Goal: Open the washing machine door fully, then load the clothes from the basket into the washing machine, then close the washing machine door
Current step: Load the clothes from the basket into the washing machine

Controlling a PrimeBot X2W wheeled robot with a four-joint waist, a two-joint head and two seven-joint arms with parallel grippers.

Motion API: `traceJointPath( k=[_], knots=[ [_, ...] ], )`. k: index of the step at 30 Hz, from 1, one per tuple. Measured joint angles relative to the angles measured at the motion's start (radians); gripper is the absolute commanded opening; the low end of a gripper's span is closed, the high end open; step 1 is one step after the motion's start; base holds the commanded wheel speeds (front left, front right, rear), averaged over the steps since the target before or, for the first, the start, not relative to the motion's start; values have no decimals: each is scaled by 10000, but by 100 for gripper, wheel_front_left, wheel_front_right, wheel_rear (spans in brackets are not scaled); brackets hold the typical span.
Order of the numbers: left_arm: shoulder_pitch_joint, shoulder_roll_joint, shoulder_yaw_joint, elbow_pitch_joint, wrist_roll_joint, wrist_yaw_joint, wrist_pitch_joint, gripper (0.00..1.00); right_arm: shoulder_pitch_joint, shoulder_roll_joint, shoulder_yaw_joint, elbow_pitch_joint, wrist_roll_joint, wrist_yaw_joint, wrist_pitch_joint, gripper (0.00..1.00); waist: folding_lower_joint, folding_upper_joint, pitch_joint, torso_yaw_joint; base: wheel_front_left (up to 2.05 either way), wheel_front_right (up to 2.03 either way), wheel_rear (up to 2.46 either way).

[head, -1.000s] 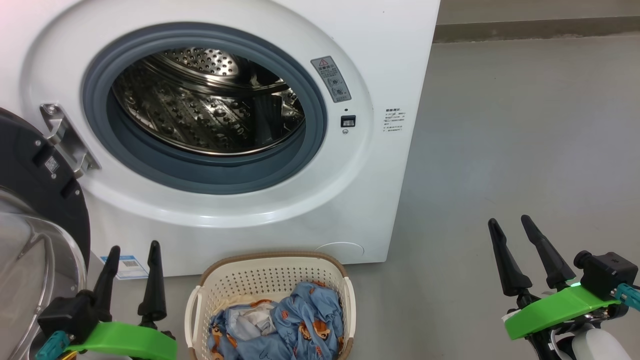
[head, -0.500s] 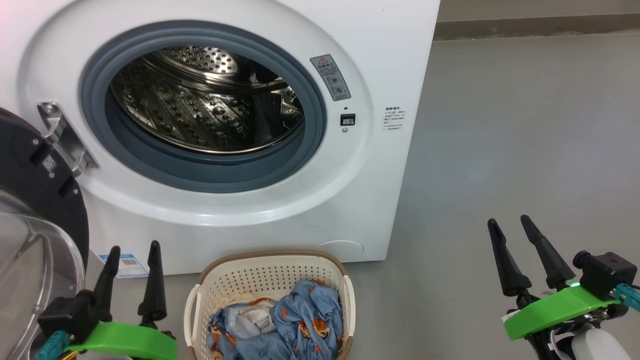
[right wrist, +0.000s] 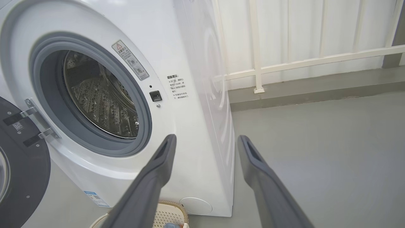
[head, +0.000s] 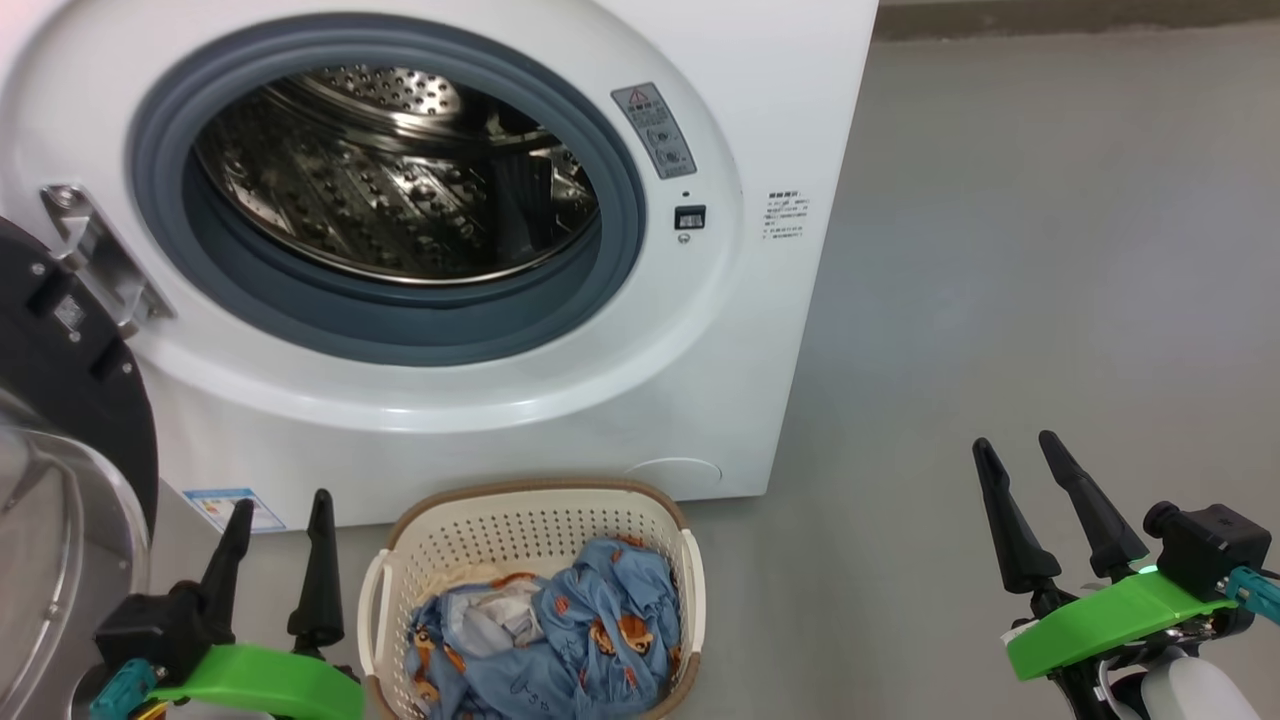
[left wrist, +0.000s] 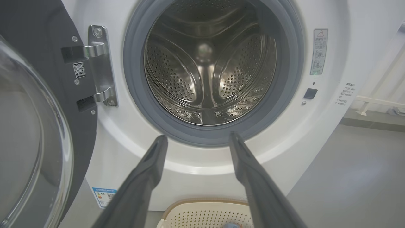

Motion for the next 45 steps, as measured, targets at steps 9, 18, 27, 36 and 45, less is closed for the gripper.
traceJointPath(
  k=[9, 18, 27, 36, 45],
  knots=[
    [-482, 33, -111, 274, 65, -2, 0, 100, -130, 79, 4, -36, -86, 0, 0, 100, 0, 0, 758, -194, 0, 0, 0],
    [-1243, 267, -880, 1430, -322, -2, 222, 100, -539, 224, -6, -56, -100, 0, 0, 100, 0, 0, 1719, -439, 0, 0, 0],
    [-2586, 855, -1852, 2936, -794, -2, 541, 100, -1220, 612, 44, -263, -196, 0, 0, 100, 0, 0, 2993, -789, 0, 0, 0],
    [-4335, 1041, -2903, 4598, -1618, -2, 897, 100, -1971, 999, 69, -476, -249, 0, -2, 100, 0, 0, 4409, -1181, 0, 0, 0],
    [-5766, 1499, -4410, 5787, -2615, -2, 1409, 100, -2653, 1252, 178, -629, -443, 0, -2, 100, 0, 0, 5834, -1567, 0, 0, 0]
  ],
)
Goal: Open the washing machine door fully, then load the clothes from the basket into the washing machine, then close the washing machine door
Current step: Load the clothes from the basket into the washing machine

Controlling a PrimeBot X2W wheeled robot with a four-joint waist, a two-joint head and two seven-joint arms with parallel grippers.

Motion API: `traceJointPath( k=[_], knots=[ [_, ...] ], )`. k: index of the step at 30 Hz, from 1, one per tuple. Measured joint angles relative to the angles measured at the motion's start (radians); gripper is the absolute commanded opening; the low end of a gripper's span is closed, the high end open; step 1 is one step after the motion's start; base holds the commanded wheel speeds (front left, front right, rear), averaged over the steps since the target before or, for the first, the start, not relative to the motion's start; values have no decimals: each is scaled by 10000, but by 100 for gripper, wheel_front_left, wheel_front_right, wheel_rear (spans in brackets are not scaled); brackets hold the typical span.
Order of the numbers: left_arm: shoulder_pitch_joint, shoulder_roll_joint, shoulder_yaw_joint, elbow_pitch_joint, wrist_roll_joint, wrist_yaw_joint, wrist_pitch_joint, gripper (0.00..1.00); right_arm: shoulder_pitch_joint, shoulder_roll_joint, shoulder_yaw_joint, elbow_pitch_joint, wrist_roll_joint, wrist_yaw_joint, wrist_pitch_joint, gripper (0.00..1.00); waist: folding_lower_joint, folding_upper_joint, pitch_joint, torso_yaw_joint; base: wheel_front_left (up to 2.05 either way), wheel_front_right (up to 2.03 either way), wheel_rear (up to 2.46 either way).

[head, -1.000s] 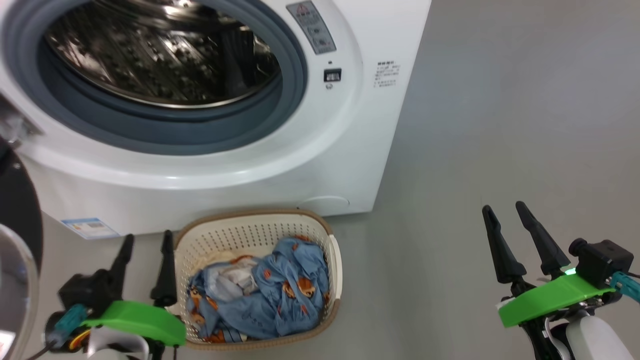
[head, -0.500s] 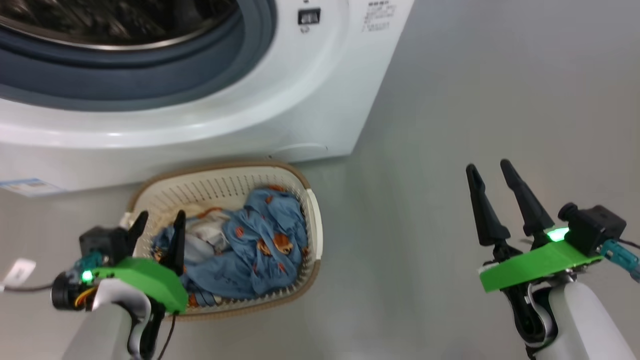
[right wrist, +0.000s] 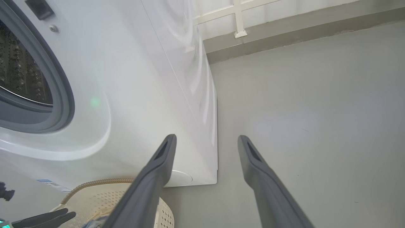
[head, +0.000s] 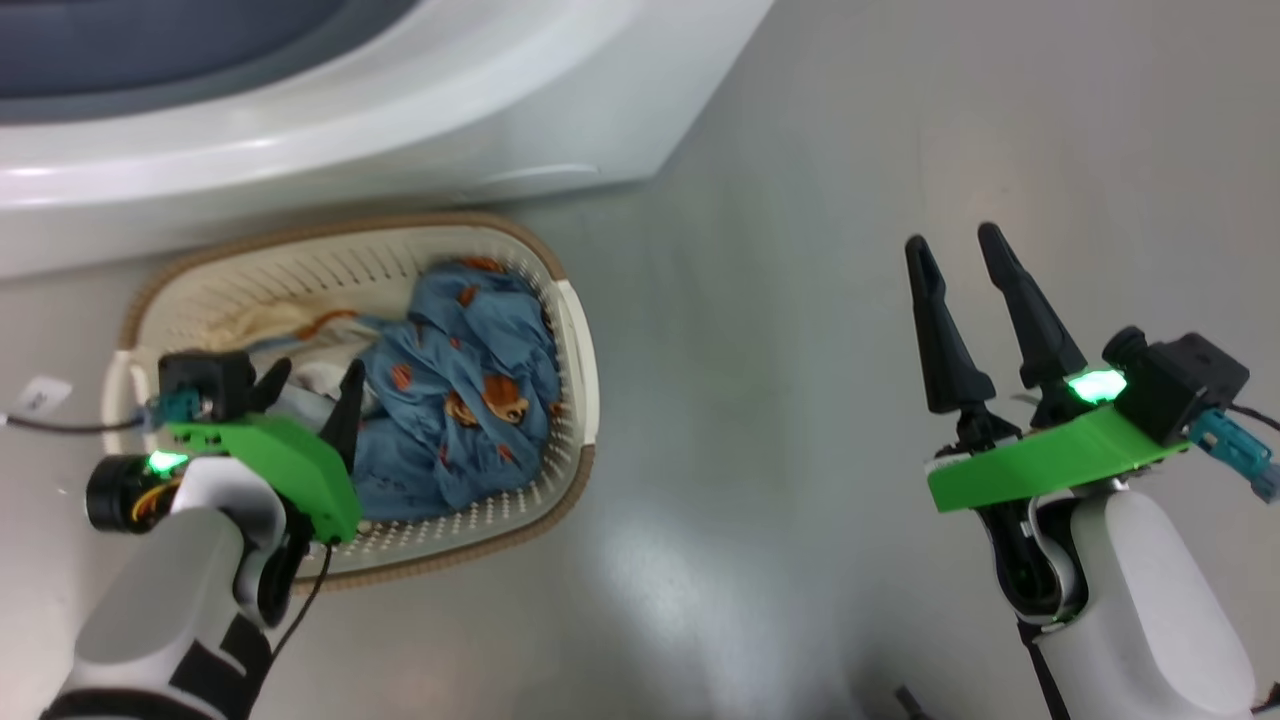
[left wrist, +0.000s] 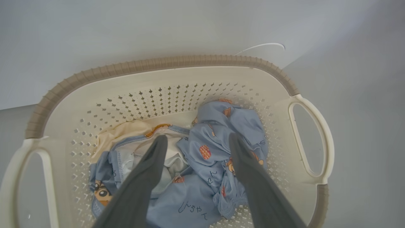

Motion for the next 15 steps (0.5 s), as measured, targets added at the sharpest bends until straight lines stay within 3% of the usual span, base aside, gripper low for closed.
traceJointPath(
  k=[15],
  knots=[
    [-1628, 90, -2303, 1101, -2023, 0, 1244, 100, -569, 245, 165, -205, -79, 0, -2, 100, 0, 0, 1638, -787, 0, 0, 0]
  ],
)
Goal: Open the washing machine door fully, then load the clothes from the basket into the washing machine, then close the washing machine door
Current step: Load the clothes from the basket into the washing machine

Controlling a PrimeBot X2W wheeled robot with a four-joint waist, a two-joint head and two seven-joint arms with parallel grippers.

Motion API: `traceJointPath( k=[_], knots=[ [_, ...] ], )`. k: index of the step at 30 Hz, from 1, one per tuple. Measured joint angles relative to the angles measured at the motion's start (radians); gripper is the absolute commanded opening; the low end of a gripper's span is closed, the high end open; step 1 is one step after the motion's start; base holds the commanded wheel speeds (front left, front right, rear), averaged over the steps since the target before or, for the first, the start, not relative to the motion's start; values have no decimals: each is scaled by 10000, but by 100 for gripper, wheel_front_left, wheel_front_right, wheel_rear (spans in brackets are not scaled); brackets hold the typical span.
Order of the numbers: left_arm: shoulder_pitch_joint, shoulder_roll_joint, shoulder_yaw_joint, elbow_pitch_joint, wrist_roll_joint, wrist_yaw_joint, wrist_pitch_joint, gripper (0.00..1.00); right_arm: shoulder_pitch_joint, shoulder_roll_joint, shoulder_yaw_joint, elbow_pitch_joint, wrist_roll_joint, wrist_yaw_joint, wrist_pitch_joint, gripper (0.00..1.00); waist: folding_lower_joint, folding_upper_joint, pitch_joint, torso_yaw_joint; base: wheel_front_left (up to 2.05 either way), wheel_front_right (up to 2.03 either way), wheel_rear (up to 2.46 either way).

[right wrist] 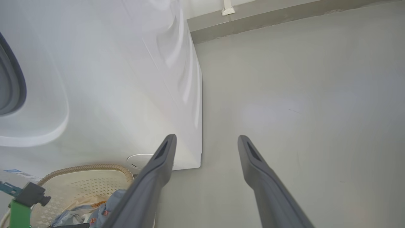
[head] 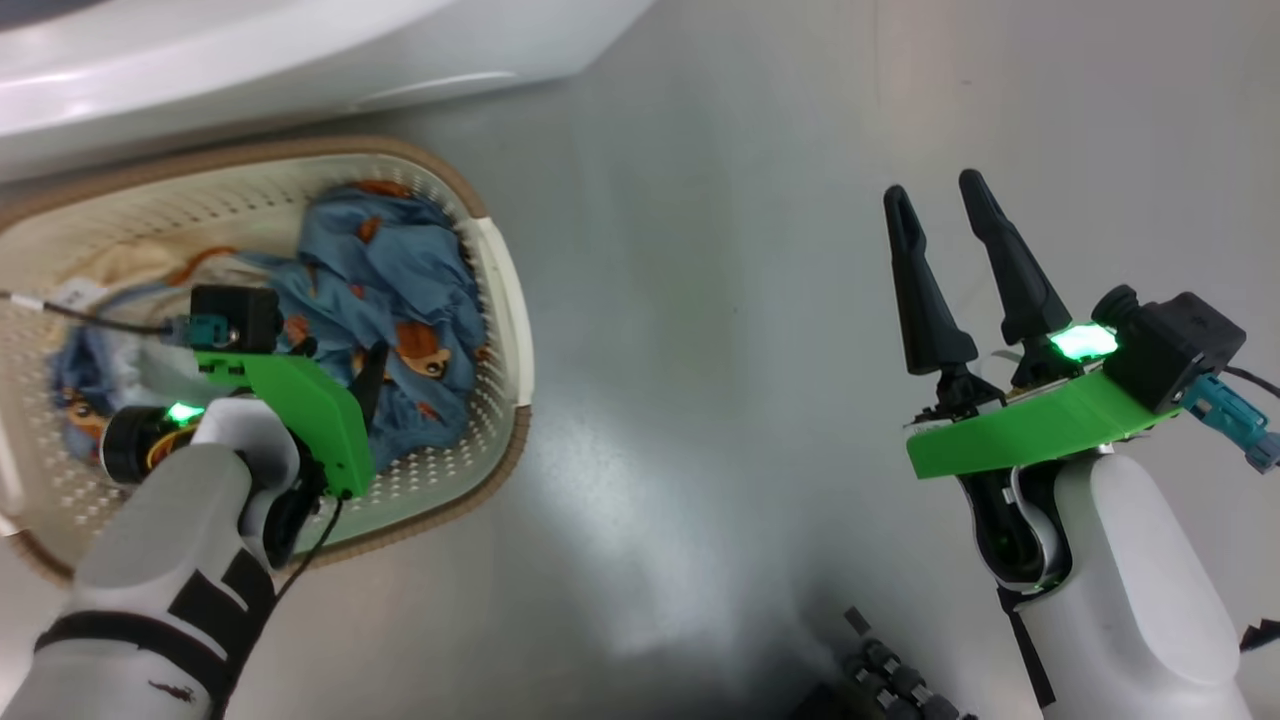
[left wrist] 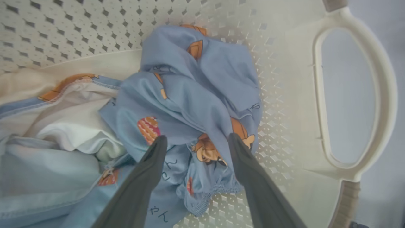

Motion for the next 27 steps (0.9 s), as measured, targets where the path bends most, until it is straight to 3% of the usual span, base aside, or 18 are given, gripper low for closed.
traceJointPath(
  k=[8, 17, 19, 27],
  knots=[
    [-659, 174, -884, 529, -834, 0, 518, 100, -202, 176, 180, -36, 8, 0, -69, 100, 0, 0, 575, -484, 0, 0, 0],
    [-1450, 73, -1218, 1921, -1212, 0, 520, 100, -386, 249, 382, -48, 40, 0, -69, 100, 0, 0, 908, -963, 0, 0, 0],
    [-1532, -27, -1267, 2151, -1248, 0, 527, 2, -386, 257, 391, -48, 40, 0, -69, 100, 0, 0, 915, -1015, 0, 0, 0],
    [-1559, -155, -1620, 2102, -1724, 0, 339, 0, -386, 265, 357, -40, 35, 0, -69, 100, 0, 0, 728, -928, 0, 0, 0]
  ],
)
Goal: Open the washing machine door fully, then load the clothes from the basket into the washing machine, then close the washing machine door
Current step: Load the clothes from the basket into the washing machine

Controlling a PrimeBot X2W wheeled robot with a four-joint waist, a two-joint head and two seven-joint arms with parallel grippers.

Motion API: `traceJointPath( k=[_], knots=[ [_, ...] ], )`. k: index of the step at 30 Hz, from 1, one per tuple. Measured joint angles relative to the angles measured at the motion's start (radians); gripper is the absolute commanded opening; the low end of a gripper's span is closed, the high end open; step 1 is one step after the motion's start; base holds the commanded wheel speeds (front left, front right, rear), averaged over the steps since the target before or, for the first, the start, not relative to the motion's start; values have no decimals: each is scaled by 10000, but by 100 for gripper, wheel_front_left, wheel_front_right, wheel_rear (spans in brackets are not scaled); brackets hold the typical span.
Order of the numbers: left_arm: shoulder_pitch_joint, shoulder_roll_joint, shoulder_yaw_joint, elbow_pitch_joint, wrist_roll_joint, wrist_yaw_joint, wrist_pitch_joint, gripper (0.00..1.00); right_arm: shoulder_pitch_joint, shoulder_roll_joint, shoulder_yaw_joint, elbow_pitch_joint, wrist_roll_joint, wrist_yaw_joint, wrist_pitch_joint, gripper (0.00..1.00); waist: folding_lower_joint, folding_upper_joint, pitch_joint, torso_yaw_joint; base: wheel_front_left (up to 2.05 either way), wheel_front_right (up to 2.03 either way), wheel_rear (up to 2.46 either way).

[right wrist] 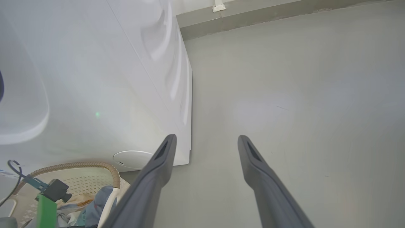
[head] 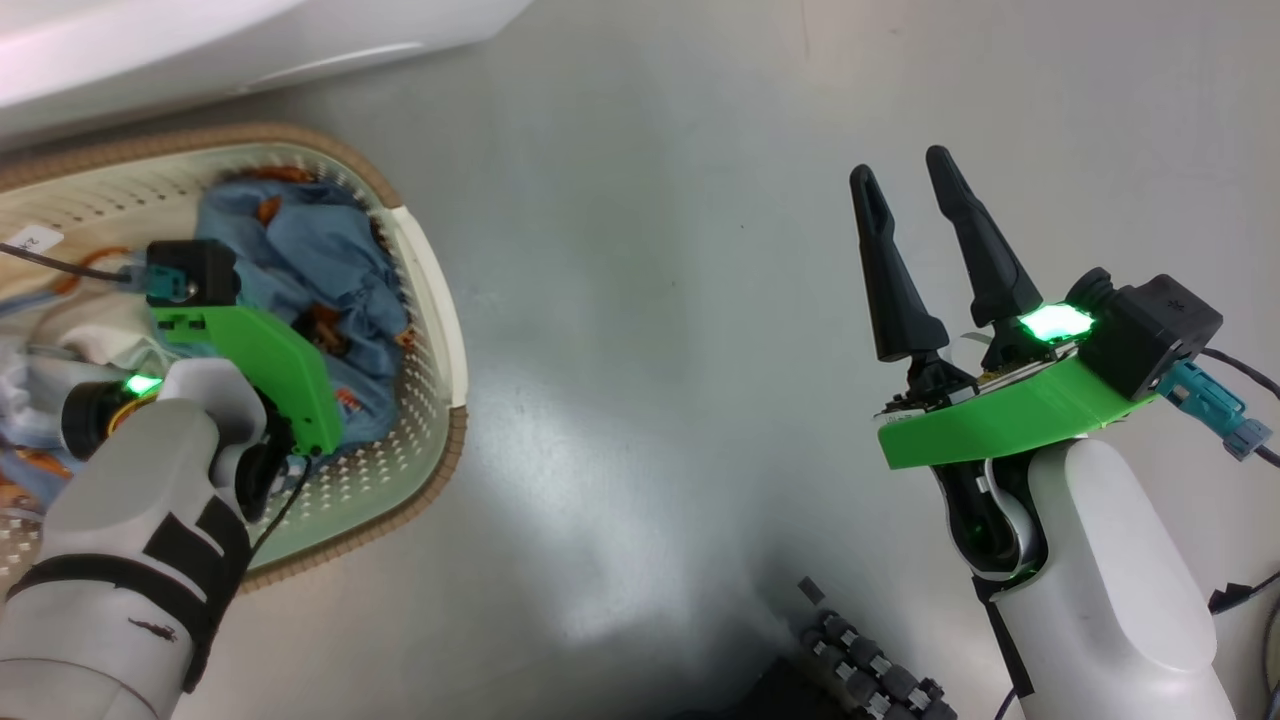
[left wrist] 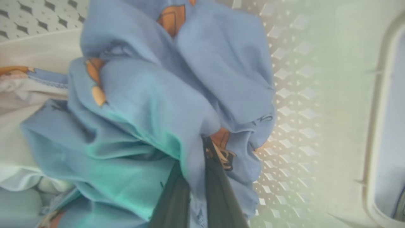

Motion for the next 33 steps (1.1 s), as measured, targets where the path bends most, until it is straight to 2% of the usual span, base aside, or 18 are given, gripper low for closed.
traceJointPath(
  k=[10, 15, 21, 27, 33],
  knots=[
    [558, 155, -771, -1198, -711, 0, -1162, 0, 3, -2, -86, 61, -40, 0, 0, 100, 0, 0, -720, 391, 0, 0, 0],
    [1066, 261, -1172, -1935, -1246, 0, -2142, 0, 35, -184, -203, 188, -42, 0, 0, 100, 0, -1, -1382, 702, 0, 0, 0],
    [1712, 403, -1348, -2585, -1720, 0, -2765, 0, 292, -412, -219, 334, -42, 0, 0, 100, 0, 0, -2166, 1048, 0, 0, 0],
    [2364, 539, -1093, -3375, -1967, 0, -2918, 0, 662, -663, -263, 500, -40, 0, 0, 100, 0, 0, -3024, 1409, 0, 0, 0],
    [3139, 637, 401, -4533, -1476, 0, -2920, 0, 1021, -869, -291, 654, -23, 0, 0, 100, 0, 0, -3872, 1795, 0, 0, 0]
  ],
)
